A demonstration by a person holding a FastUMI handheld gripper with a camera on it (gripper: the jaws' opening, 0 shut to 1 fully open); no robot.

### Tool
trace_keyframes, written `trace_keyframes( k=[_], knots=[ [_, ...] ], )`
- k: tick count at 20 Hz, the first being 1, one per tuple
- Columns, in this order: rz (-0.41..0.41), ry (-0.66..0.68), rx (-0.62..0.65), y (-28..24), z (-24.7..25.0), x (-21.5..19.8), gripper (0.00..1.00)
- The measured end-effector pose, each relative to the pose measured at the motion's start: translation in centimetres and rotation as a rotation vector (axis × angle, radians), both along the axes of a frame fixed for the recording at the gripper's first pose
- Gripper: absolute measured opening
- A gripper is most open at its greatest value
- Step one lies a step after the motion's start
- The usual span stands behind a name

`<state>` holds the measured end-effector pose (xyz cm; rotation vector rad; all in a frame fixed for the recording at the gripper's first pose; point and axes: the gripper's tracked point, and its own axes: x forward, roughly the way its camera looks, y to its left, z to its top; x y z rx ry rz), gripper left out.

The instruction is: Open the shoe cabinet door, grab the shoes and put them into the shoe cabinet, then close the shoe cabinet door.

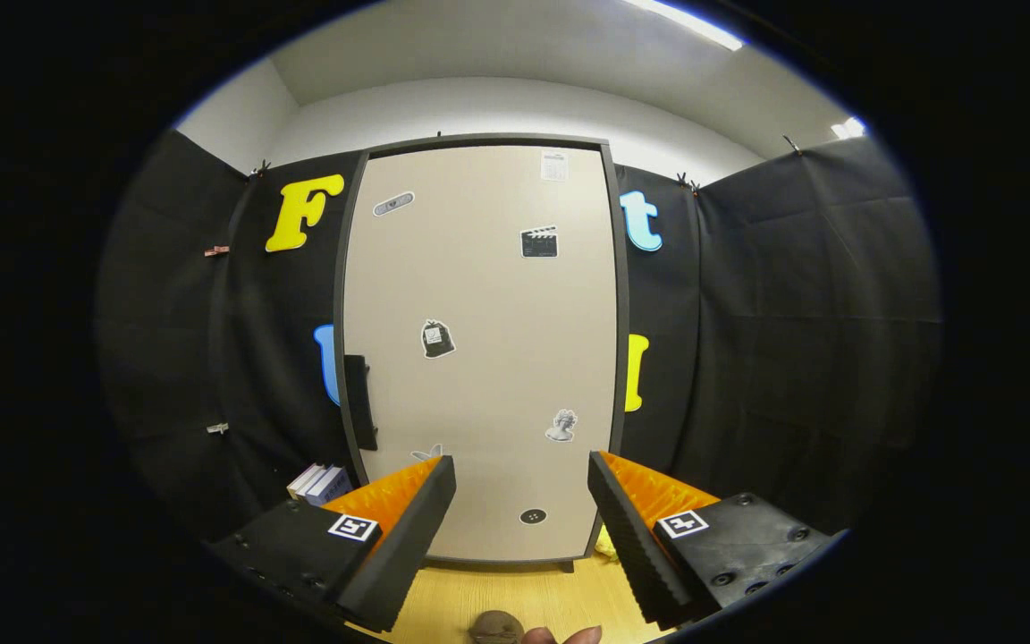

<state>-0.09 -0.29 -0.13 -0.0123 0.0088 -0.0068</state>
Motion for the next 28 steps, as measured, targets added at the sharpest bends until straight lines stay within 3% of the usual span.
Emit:
trace_keyframes(
  k=[6,12,21,28],
  knots=[
    [0.011,-0.005,0.010,1.0,0.3,0.4,0.97],
    [0.060,-0.032,0.023,6.1,1.7,2.7,0.97],
    [0.121,-0.021,0.039,16.1,0.7,9.8,0.97],
    [0.100,-0.006,0.021,19.1,-1.8,15.7,0.97]
  ],
)
